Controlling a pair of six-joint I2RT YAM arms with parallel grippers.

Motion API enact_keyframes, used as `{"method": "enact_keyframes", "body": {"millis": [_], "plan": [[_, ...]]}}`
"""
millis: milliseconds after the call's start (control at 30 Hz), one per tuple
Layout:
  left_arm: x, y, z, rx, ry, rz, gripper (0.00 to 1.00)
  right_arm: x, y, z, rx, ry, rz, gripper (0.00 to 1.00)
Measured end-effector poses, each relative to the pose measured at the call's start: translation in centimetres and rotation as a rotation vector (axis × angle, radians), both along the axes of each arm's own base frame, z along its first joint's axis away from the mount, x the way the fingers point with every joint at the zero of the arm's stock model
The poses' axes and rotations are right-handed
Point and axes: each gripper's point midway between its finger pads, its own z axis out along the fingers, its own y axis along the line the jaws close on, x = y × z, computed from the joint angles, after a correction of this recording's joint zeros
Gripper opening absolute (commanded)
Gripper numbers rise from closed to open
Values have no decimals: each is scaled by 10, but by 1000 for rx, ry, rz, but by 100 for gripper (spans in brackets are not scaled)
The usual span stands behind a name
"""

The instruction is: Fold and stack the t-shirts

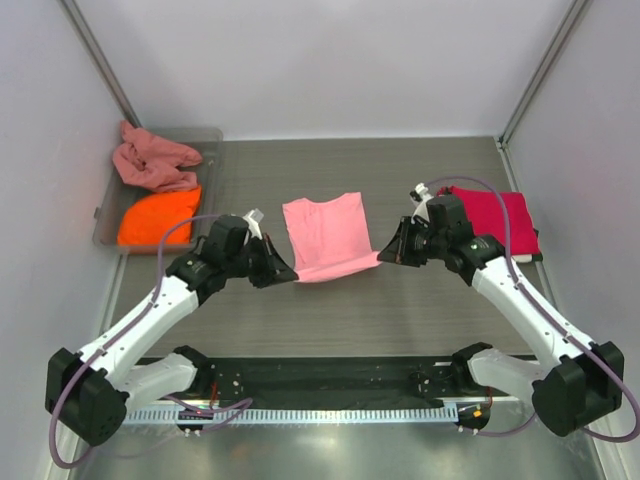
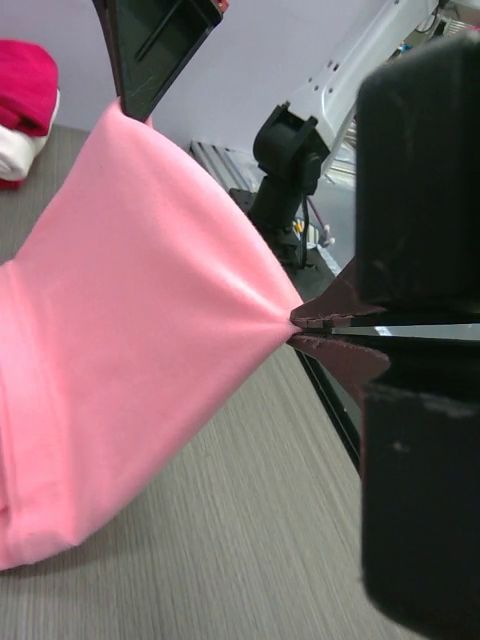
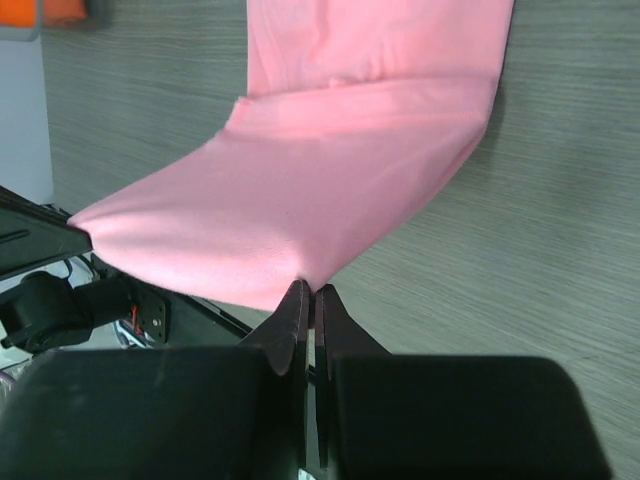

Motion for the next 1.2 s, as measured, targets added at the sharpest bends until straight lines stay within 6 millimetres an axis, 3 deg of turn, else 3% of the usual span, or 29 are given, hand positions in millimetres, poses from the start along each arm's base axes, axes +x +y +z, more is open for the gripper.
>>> {"method": "enact_keyframes", "body": {"millis": [200,433,567,700,900,1033,1100,1167,1200], "plan": [[5,-4,15,-17,0,3,0,19,2,18,-19,-23,-11,1],[34,-8,26,-27,2,32,0,56,9,29,-52,-28,-19,1],[65,4,19,-25,29,72,0,88,11,29,-62,-19,-35,1],[106,13,16,-24,42,108,0,121,14,16,-69,11,-50,1],[162,12,10,-14,41,114,0,176,16,1,-58,33,-79,1],[185,13,2,-8,46,133,0,208,16,-4,-41,28,-93,3],[194,13,-3,-2,50,146,0,220,17,-9,-34,35,-95,7],[207,12,-10,4,53,156,5,234,20,-18,-23,48,-97,36],[215,12,-15,6,57,166,16,240,20,-24,-21,55,-100,67]]}}
